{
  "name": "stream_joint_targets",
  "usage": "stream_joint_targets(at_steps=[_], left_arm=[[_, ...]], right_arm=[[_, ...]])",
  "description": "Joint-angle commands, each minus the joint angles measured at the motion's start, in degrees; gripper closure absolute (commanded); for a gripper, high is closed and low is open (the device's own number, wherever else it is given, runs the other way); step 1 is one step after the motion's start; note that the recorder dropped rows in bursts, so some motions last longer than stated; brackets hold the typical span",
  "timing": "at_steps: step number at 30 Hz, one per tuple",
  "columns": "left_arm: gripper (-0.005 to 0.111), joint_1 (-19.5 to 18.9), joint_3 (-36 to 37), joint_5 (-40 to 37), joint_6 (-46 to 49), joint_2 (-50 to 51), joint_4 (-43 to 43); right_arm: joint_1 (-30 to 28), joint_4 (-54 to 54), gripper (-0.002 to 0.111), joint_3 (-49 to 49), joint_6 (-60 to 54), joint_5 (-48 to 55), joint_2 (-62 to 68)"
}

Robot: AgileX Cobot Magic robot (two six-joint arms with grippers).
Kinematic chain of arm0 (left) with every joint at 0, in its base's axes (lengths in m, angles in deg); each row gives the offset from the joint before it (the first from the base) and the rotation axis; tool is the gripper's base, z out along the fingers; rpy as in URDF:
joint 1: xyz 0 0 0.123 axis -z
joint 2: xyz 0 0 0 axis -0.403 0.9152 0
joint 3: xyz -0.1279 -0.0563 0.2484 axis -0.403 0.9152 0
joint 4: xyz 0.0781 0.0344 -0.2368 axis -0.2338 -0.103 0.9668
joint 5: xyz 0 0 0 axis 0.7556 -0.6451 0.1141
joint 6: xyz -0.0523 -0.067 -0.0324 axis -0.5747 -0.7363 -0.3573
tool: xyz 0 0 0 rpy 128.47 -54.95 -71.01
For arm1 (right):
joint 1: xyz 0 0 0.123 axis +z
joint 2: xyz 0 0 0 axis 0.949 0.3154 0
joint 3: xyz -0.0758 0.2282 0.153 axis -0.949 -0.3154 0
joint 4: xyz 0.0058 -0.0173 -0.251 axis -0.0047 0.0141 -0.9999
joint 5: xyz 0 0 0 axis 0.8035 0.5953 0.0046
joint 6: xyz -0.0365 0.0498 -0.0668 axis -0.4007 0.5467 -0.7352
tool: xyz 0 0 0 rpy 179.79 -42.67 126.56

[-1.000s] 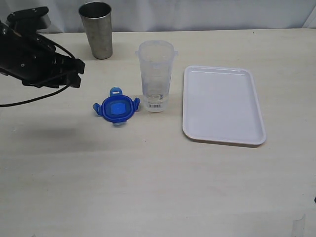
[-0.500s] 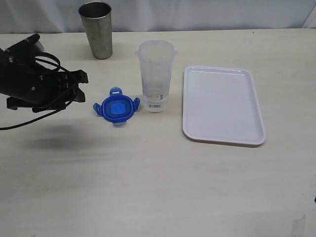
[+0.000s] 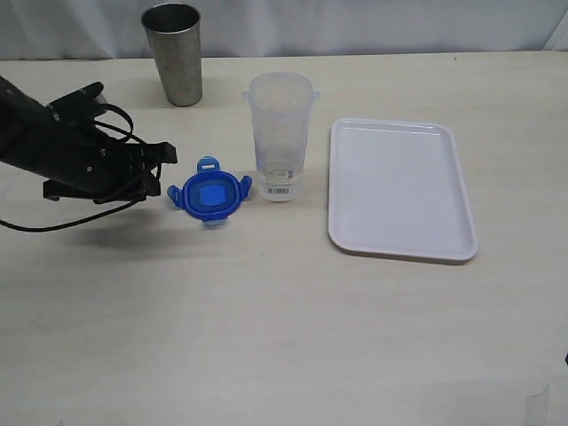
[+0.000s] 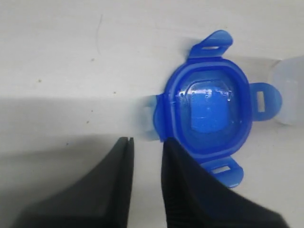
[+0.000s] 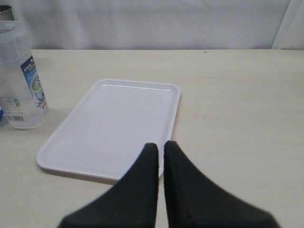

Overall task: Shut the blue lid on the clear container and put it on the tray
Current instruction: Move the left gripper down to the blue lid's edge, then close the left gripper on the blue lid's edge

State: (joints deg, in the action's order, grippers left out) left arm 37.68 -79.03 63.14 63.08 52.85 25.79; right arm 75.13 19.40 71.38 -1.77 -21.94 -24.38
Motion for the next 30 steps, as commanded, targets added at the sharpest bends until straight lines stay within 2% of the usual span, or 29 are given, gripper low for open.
stream_joint_targets(at_steps=[1,5,10,12,16,19,25,30], left_arm=[[0.086,0.1,-1.7,-1.7,3.1,0.2,0.5],[0.086,0.1,-1.7,-0.1,5.9,0.4,0.6],[0.061,0.1,-1.7,-0.4,9.0,1.4,2.9],[0.056,0.1,-1.7,-0.6,9.0,1.9,3.0],[0.056,0.1,-1.7,-1.7,11.4,3.5,6.1],[0.057,0.1,-1.7,-1.7,16.2,5.0,11.7],[0.081,0.1,-1.7,-1.6,27.8,6.9,25.6],[0.081,0.1,-1.7,-1.1,31.4,7.0,27.7]], right_arm=[[-0.3,-0.5,0.104,-0.2,-0.3,-0.2,-0.3],[-0.3,-0.5,0.104,-0.2,-0.3,-0.2,-0.3],[-0.3,-0.5,0.104,-0.2,-0.3,-0.2,-0.3],[-0.3,-0.5,0.104,-0.2,-0.3,-0.2,-0.3],[-0.3,-0.5,0.104,-0.2,-0.3,-0.2,-0.3],[-0.3,-0.5,0.104,-0.2,-0.3,-0.2,-0.3],[-0.3,-0.5,0.104,-0.2,-0.3,-0.2,-0.3],[-0.3,-0.5,0.104,-0.2,-0.3,-0.2,-0.3]])
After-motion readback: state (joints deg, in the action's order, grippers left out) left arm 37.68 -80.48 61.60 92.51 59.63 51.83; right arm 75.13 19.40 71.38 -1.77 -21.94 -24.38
